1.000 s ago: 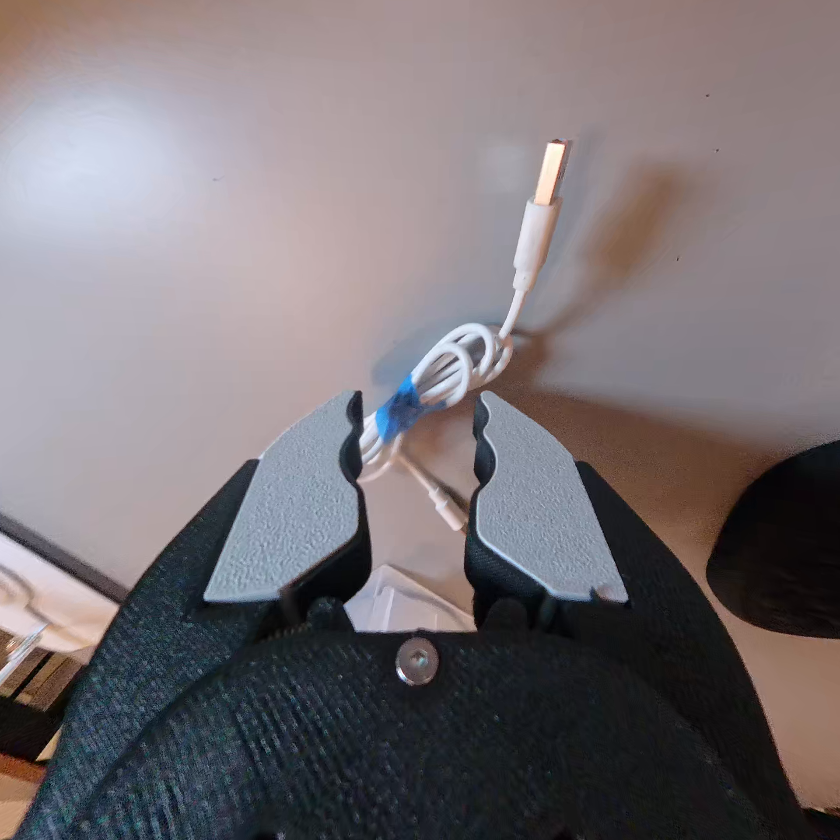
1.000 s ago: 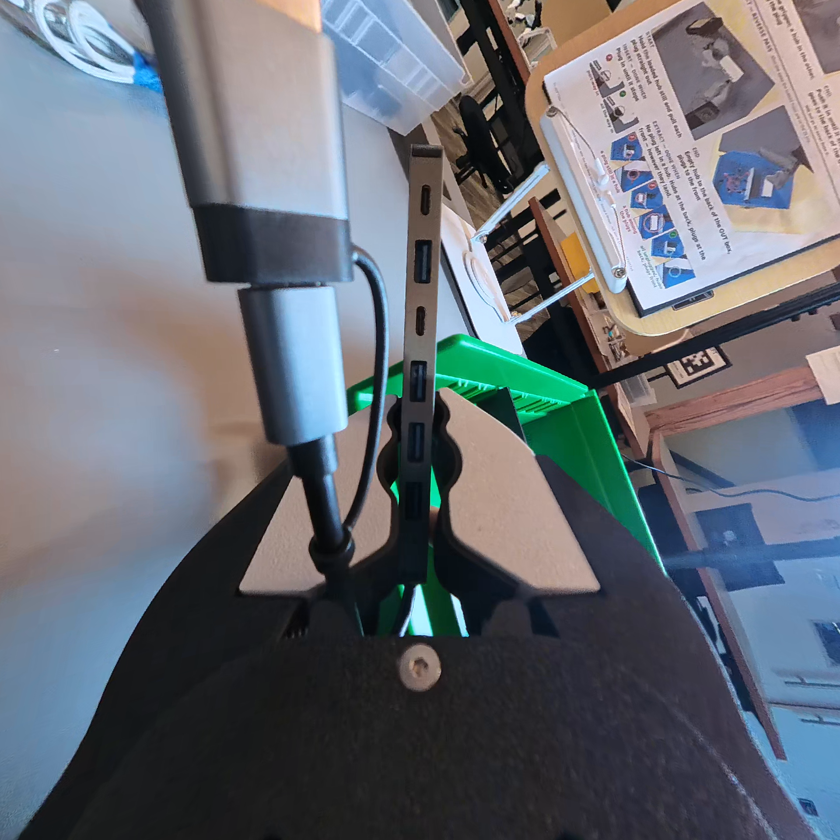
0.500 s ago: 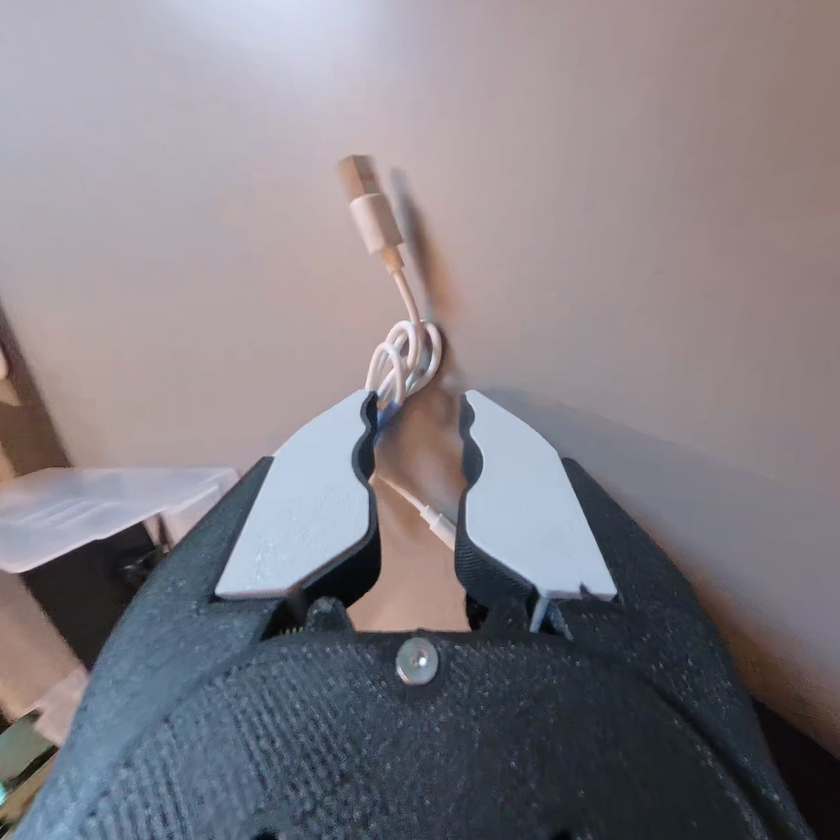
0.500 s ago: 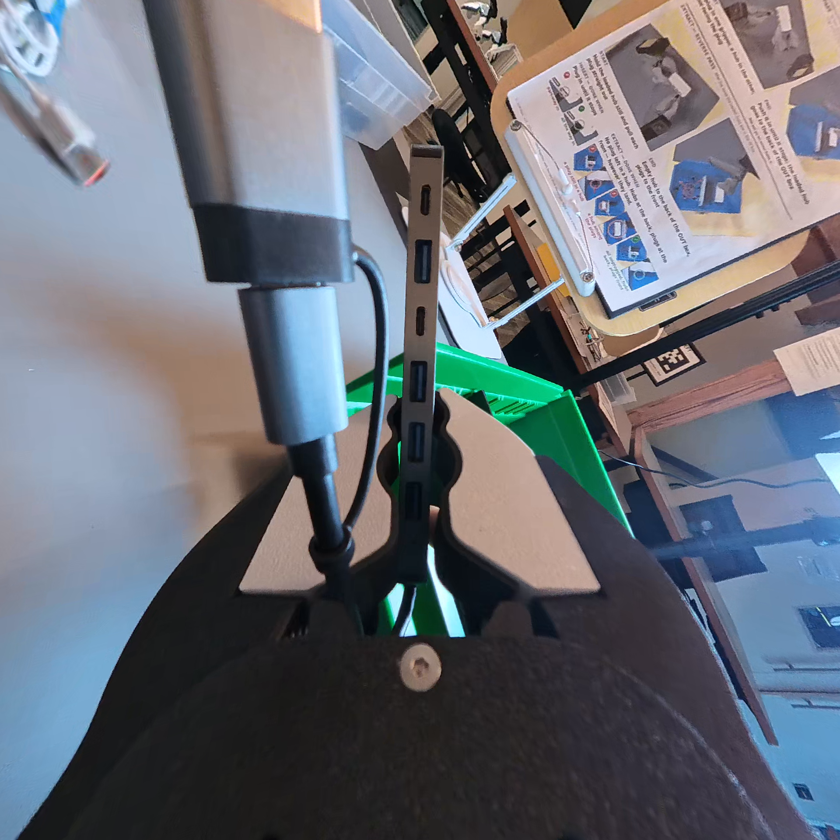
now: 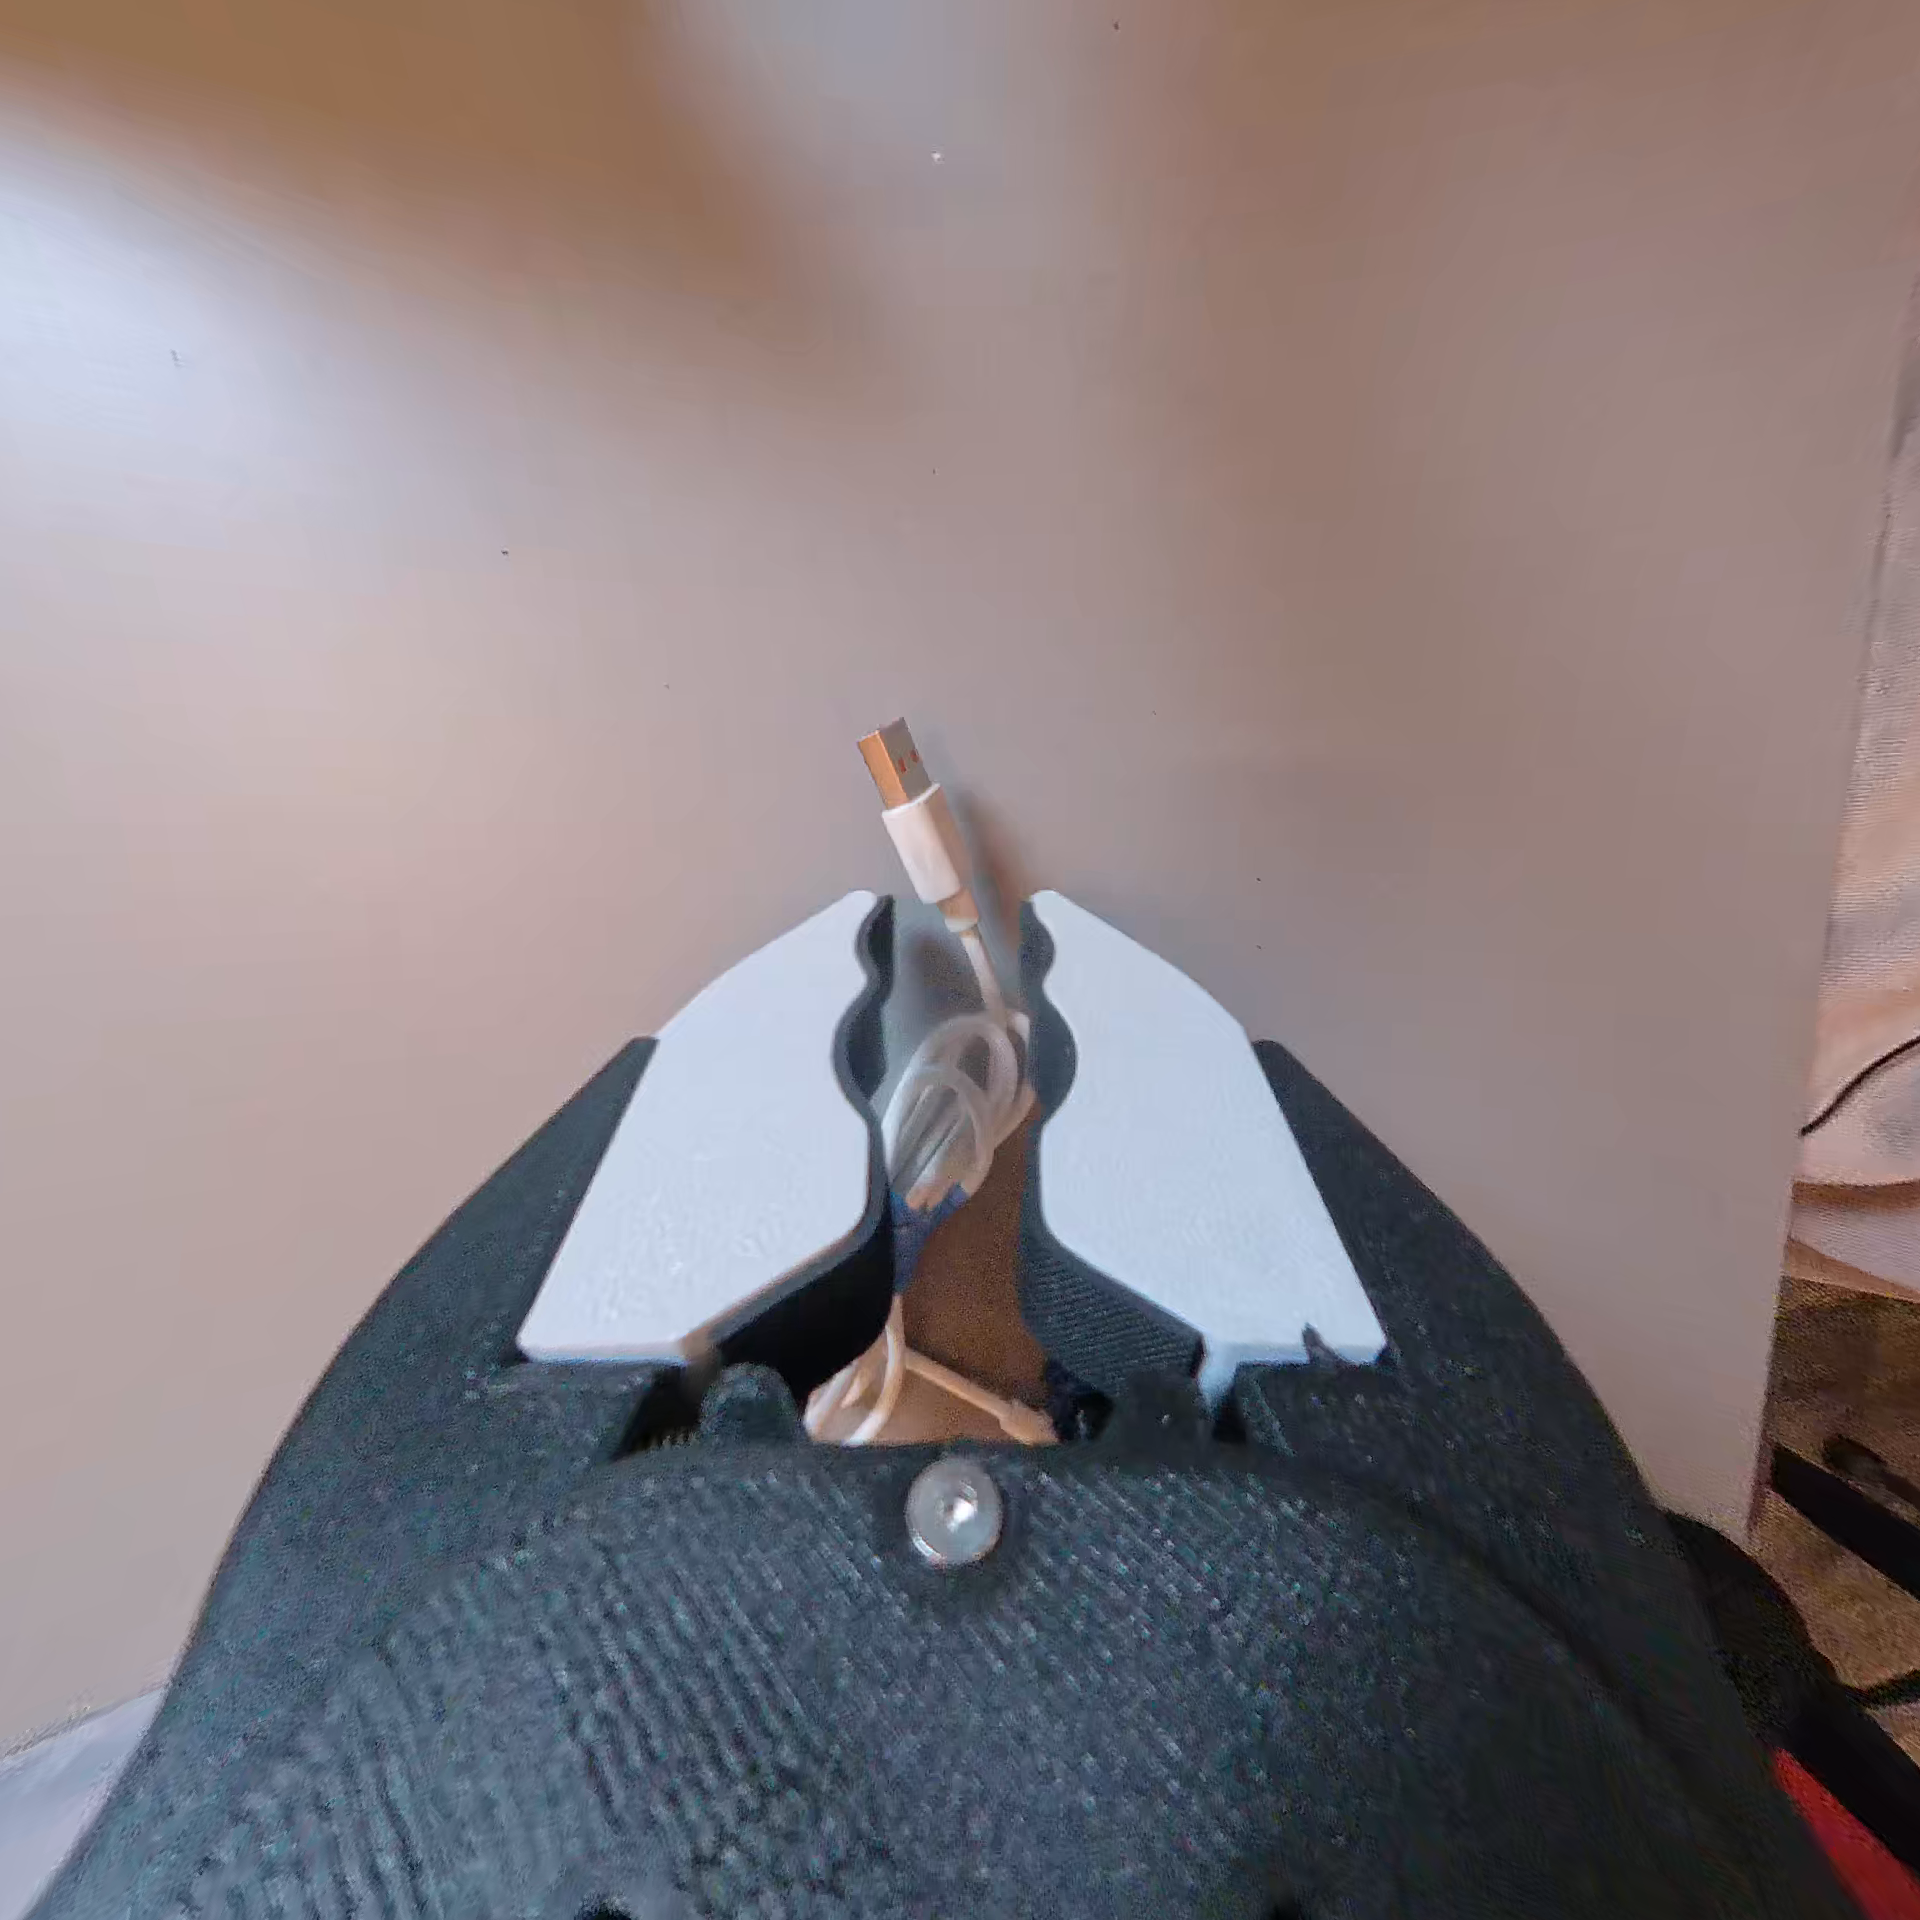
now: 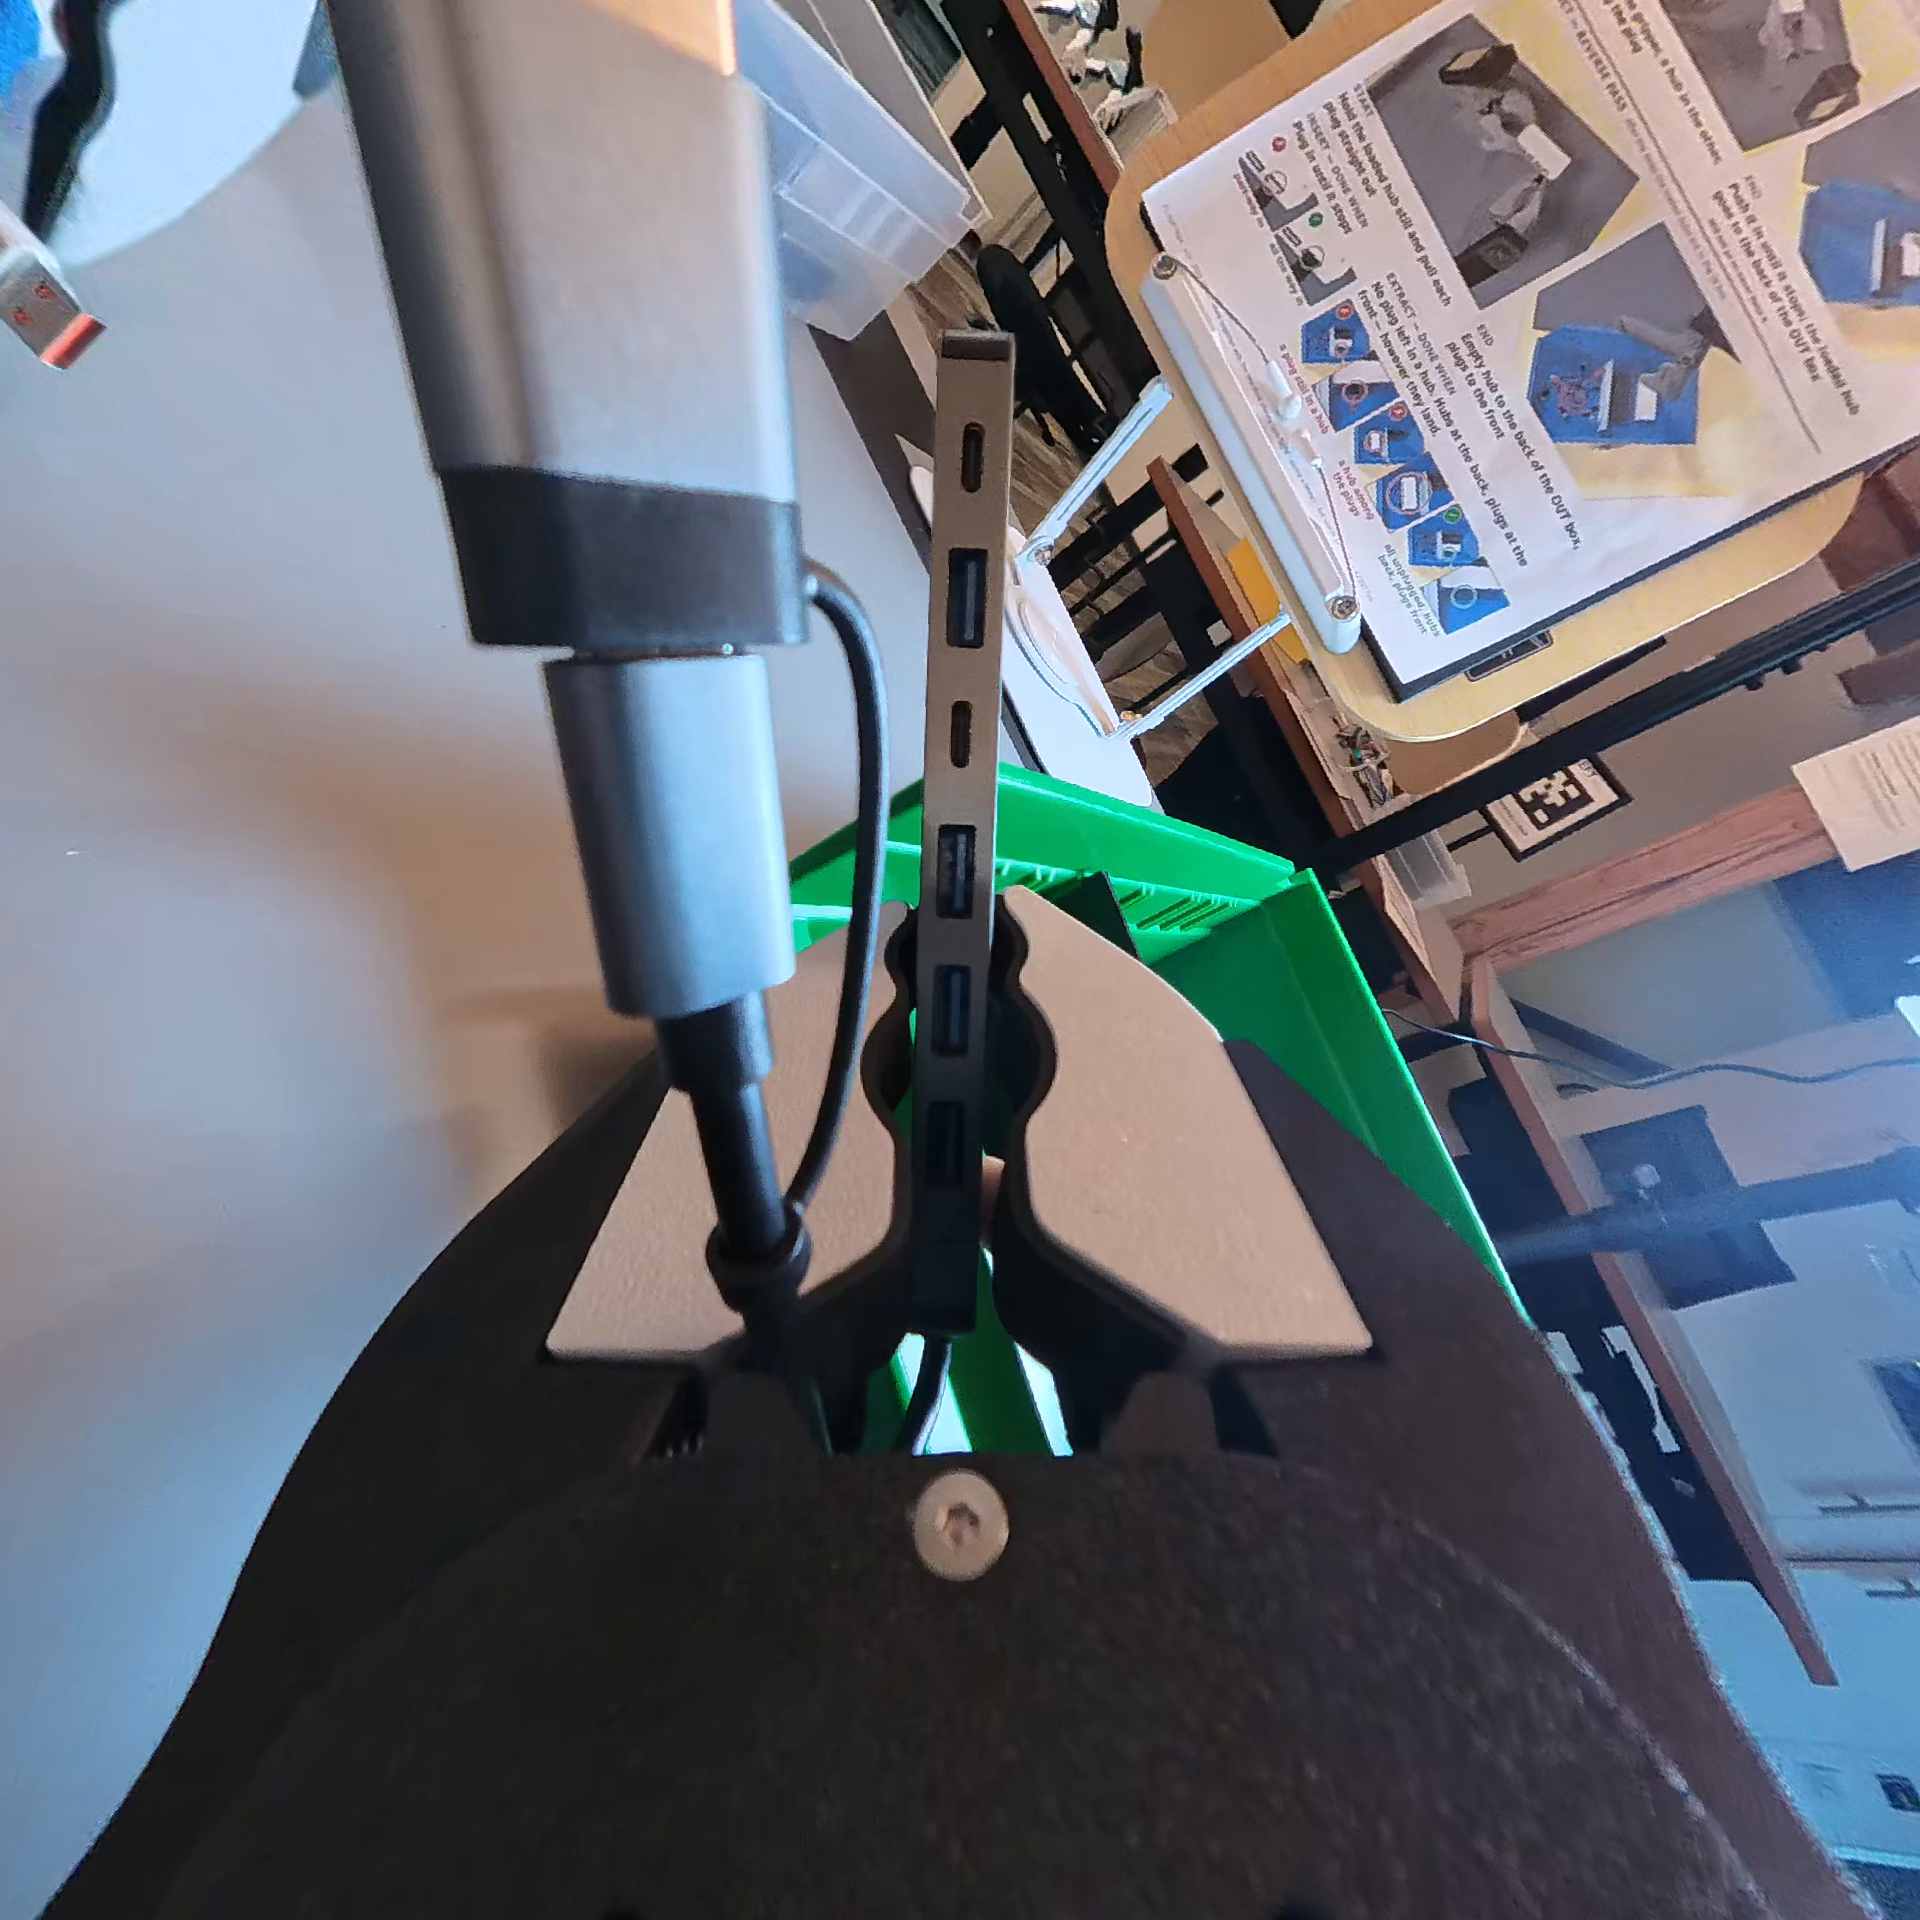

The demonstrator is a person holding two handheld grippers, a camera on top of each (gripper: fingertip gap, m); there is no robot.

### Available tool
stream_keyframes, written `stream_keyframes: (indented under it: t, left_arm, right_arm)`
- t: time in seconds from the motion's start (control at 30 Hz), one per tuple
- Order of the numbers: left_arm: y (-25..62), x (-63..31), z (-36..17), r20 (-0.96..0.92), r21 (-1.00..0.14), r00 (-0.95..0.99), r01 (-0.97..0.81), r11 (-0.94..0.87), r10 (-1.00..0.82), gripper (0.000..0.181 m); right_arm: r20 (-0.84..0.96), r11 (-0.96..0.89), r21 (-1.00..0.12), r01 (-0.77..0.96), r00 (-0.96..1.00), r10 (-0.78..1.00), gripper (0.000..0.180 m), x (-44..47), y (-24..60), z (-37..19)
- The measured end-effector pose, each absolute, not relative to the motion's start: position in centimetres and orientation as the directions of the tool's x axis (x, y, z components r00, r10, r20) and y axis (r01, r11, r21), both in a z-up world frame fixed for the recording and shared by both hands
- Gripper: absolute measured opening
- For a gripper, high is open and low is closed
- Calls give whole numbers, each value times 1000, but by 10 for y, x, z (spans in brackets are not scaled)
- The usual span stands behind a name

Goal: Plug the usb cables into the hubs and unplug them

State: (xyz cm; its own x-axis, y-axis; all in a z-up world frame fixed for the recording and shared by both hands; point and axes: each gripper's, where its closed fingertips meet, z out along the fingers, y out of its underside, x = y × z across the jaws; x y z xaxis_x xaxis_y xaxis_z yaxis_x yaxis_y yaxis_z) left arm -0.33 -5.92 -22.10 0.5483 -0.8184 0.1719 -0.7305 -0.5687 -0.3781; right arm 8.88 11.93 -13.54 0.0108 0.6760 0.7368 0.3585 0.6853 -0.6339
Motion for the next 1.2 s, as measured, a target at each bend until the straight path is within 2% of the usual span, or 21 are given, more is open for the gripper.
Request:
stream_keyframes:
  t: [0.03, 0.13, 0.2, 0.37, 0.53, 0.7, 0.87, 0.97, 1.07, 1.2]
  left_arm:
    - [-58, -3, -224, 163, -386, 547, -730, -564, -821, 13]
    - [-46, 0, -219, 96, -456, 583, -695, -557, -806, 10]
    - [-32, -10, -210, -75, -470, 612, -718, -513, -788, 9]
    - [5, -35, -164, -613, -370, 523, -853, -369, -593, 8]
    - [32, -36, -138, -847, -196, 331, -922, -334, -415, 8]
    - [51, -25, -131, -925, -75, 182, -948, -309, -333, 8]
    - [56, -21, -137, -939, -29, 135, -947, -319, -316, 7]
    - [57, -23, -143, -941, -5, 118, -942, -336, -317, 7]
    - [58, -22, -145, -940, 9, 113, -935, -355, -321, 7]
    - [60, -23, -143, -941, 30, 103, -924, -382, -322, 7]
  right_arm:
    - [734, 682, -639, 356, 13, 680, 12, 89, 120, -135]
    - [725, 679, -649, 343, 8, 689, 12, 89, 119, -134]
    - [729, 690, -645, 329, -6, 685, 12, 88, 115, -134]
    - [780, 748, -578, 327, -48, 624, 12, 84, 104, -139]
    - [840, 795, -477, 374, -71, 538, 12, 76, 100, -151]
    - [867, 796, -420, 436, -65, 493, 12, 74, 104, -157]
    - [879, 777, -379, 502, -67, 471, 12, 71, 111, -166]
    - [872, 760, -392, 518, -53, 486, 11, 70, 112, -166]
    - [901, 772, -325, 546, -69, 428, 12, 69, 112, -166]
    - [912, 764, -289, 576, -77, 403, 12, 69, 112, -165]
